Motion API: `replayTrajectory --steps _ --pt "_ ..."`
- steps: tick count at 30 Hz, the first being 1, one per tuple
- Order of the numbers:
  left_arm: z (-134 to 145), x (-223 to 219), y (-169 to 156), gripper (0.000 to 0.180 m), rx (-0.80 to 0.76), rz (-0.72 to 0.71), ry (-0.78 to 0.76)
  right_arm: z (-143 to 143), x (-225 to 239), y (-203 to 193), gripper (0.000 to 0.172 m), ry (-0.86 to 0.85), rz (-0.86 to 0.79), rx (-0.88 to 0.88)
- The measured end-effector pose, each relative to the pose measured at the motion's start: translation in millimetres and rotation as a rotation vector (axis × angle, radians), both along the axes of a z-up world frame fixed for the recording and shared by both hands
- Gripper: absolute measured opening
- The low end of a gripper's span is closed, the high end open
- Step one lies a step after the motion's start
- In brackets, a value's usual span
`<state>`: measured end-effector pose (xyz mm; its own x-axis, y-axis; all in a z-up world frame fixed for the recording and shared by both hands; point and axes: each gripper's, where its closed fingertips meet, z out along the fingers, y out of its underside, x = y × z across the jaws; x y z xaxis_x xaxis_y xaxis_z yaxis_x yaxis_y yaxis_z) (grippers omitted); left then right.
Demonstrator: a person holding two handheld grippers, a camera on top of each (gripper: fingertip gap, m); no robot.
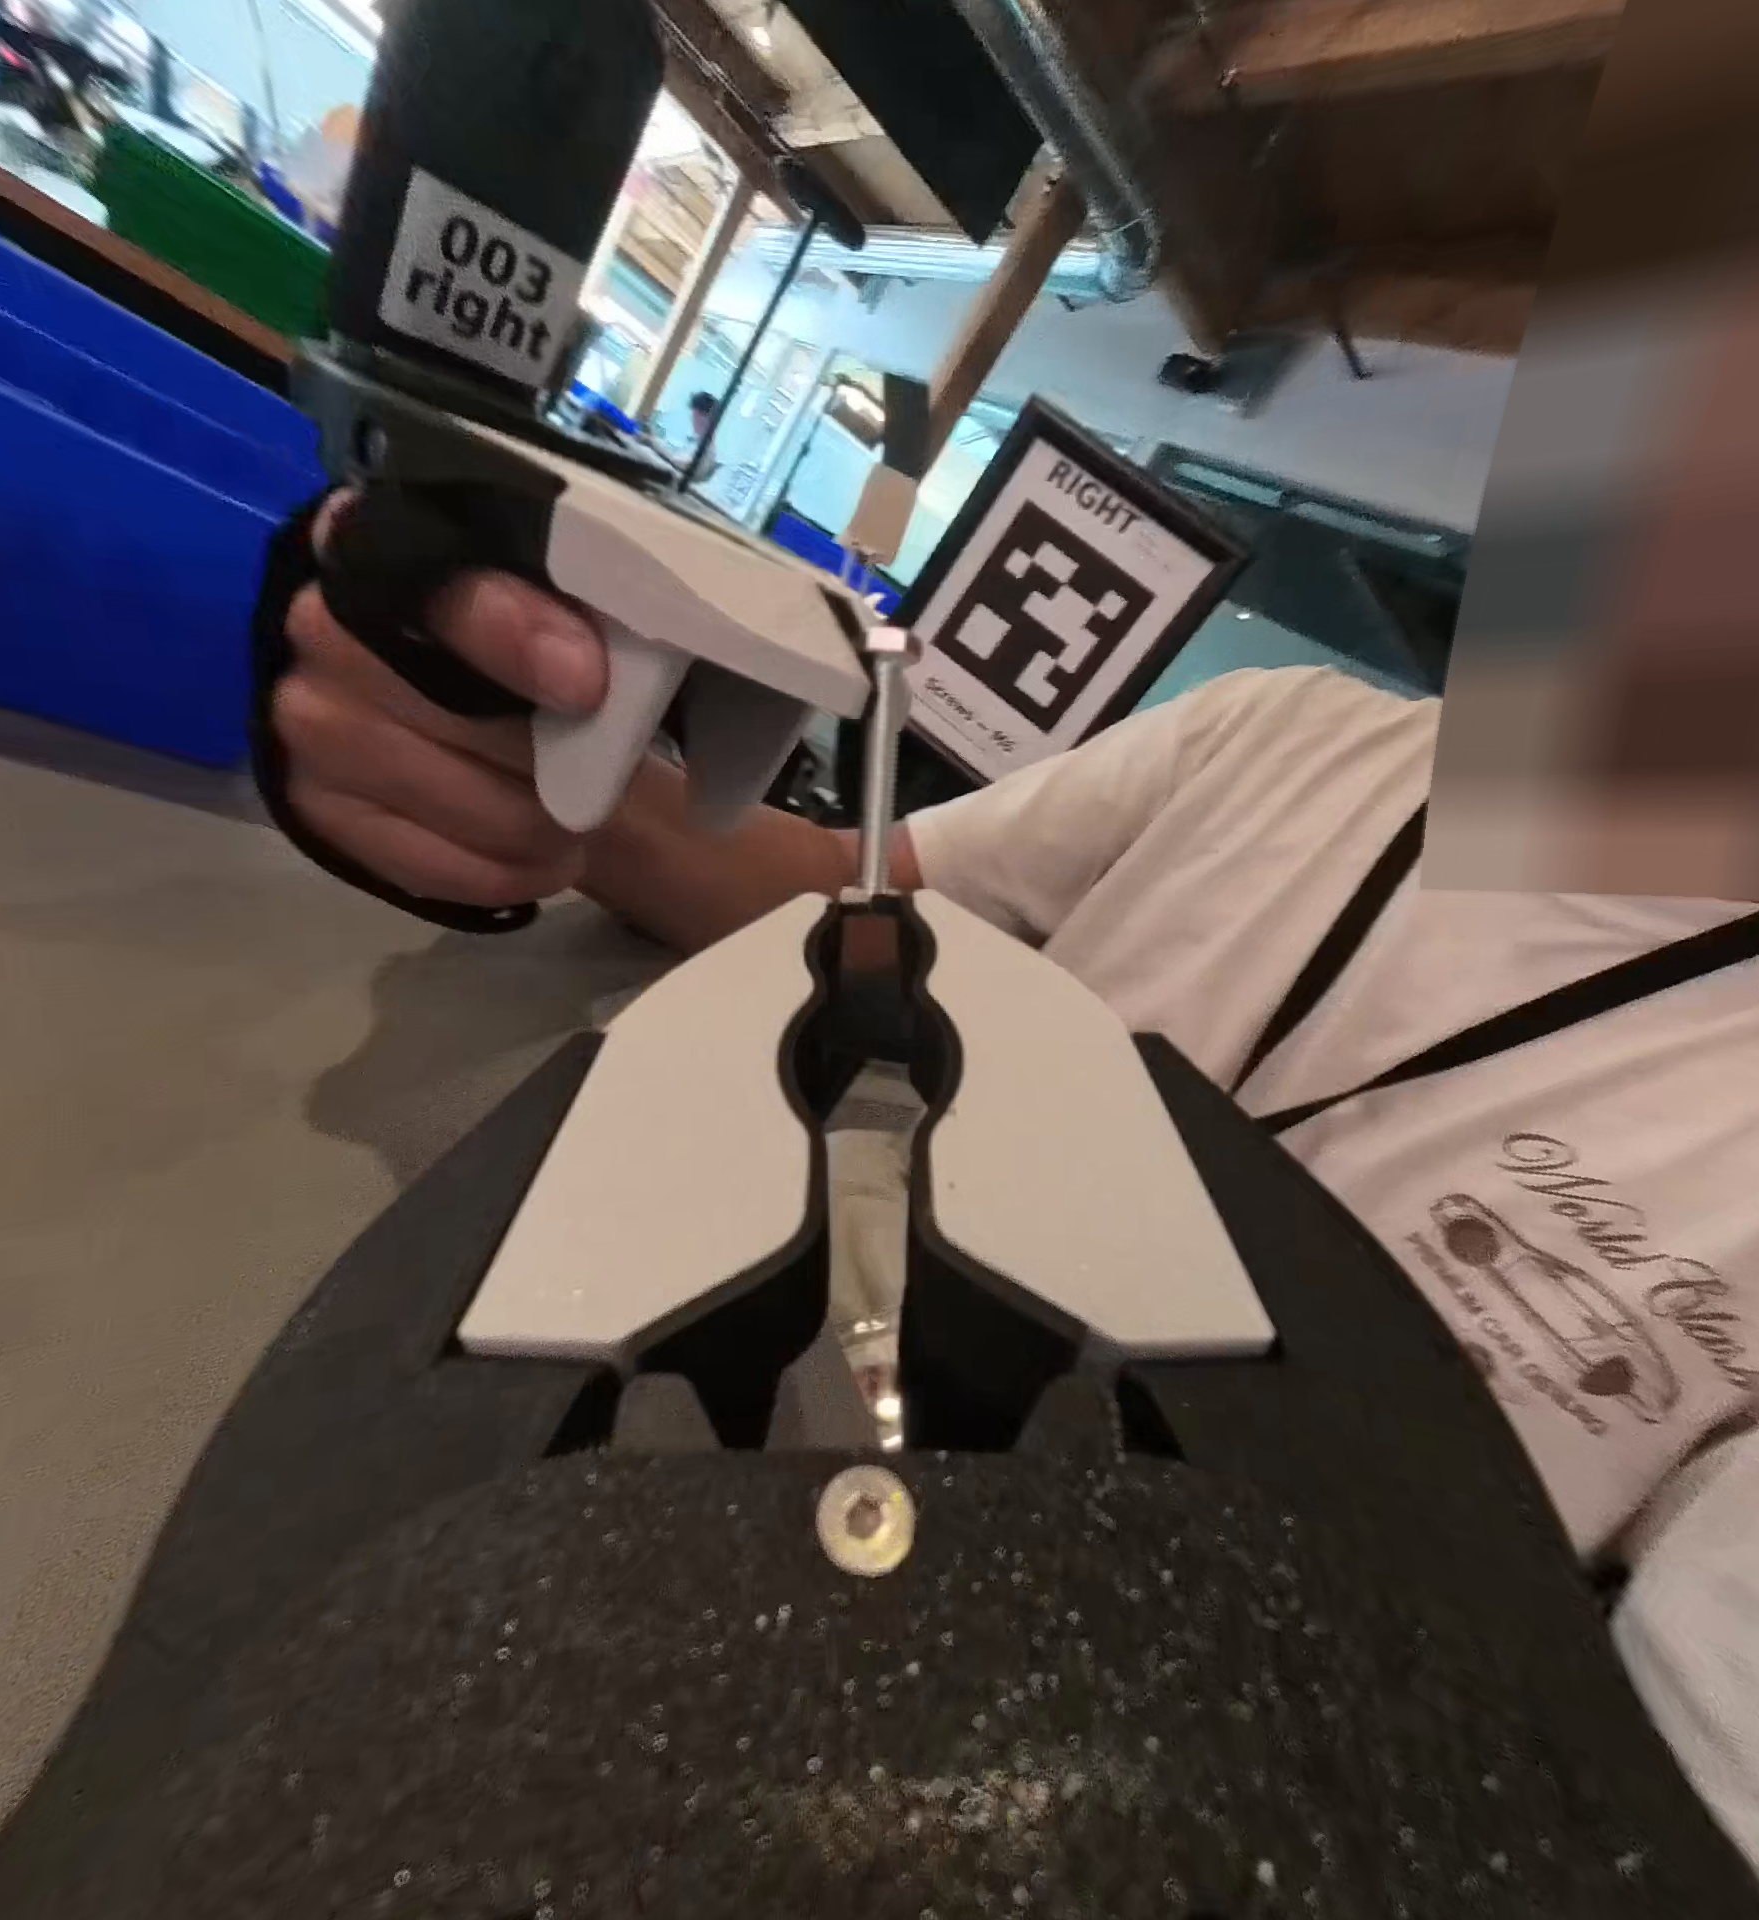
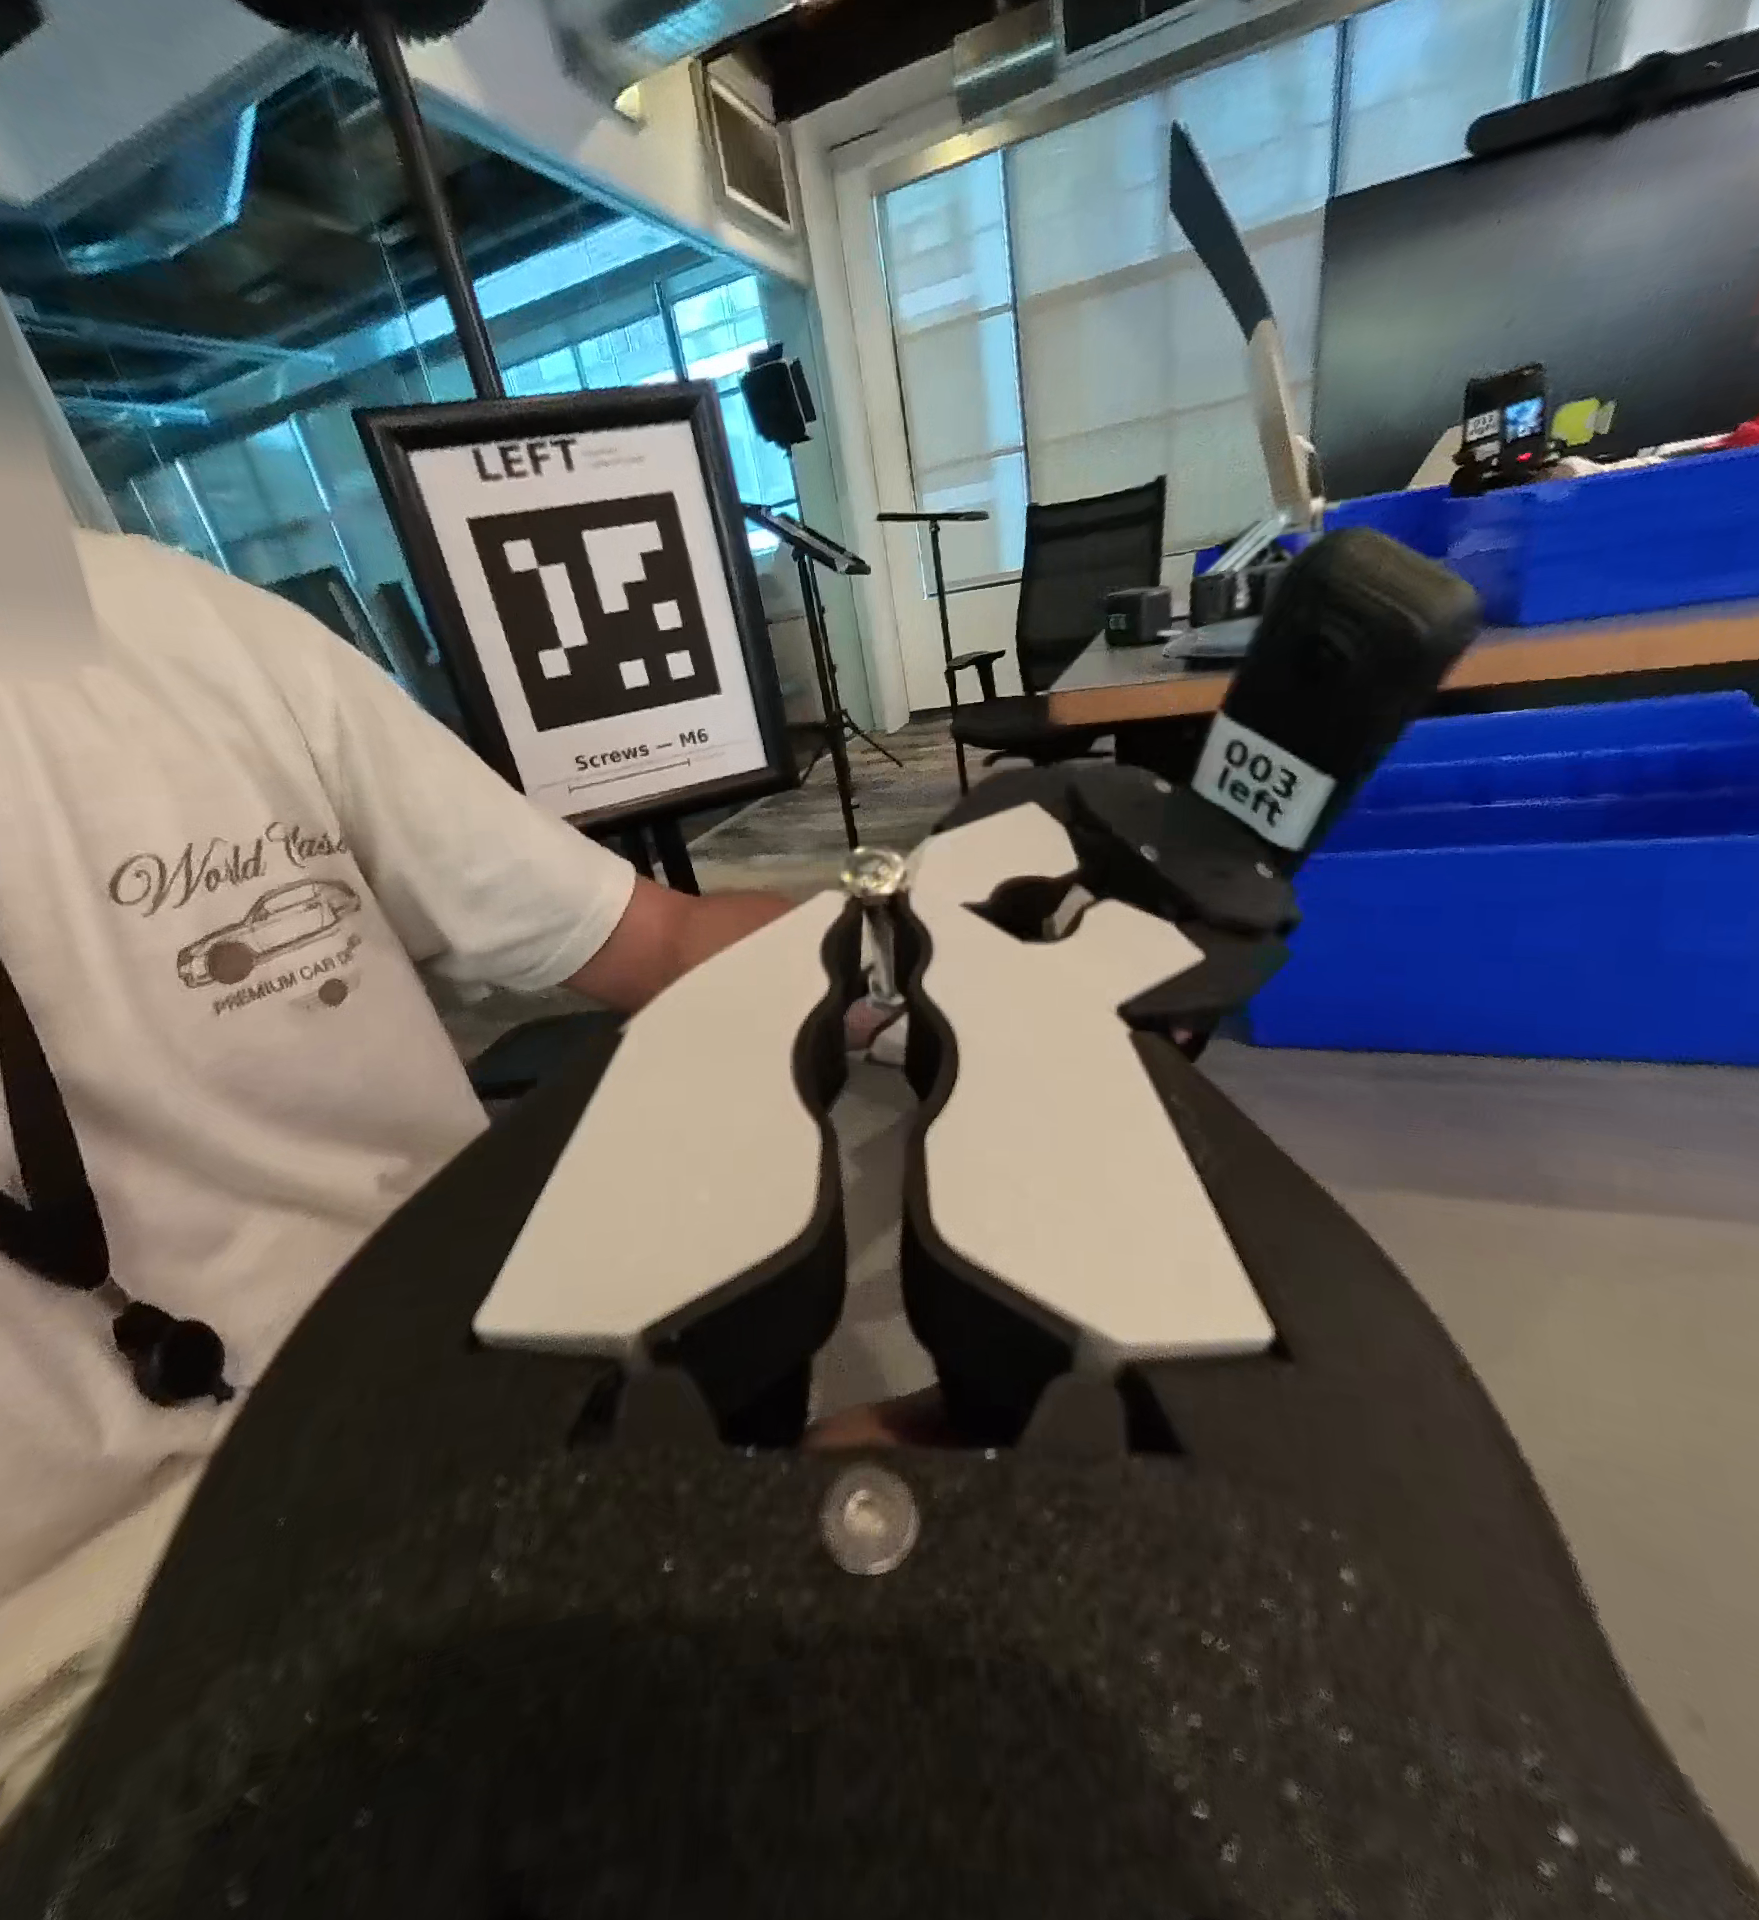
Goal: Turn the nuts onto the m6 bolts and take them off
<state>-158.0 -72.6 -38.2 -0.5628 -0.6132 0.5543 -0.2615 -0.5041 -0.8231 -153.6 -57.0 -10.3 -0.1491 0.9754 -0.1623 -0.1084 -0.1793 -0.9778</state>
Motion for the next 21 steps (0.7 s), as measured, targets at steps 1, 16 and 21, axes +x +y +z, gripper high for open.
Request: replayTrajectory --steps 1,16,21 --pt "-1.4 1.0 -1.5 0.009 -0.023 -0.018 0.006 -0.7 -0.1 -0.3 0.005 -0.005 -0.001 0.005" --pt "-20.7 11.0 93.9 0.042 0.911 0.893 0.208 -18.8 18.5 75.6 0.005 -0.042 -0.366 -0.201" --pt "-28.9 19.6 85.6 0.035 1.003 0.864 0.239 -20.6 14.7 73.3 0.005 -0.043 -0.346 -0.222"
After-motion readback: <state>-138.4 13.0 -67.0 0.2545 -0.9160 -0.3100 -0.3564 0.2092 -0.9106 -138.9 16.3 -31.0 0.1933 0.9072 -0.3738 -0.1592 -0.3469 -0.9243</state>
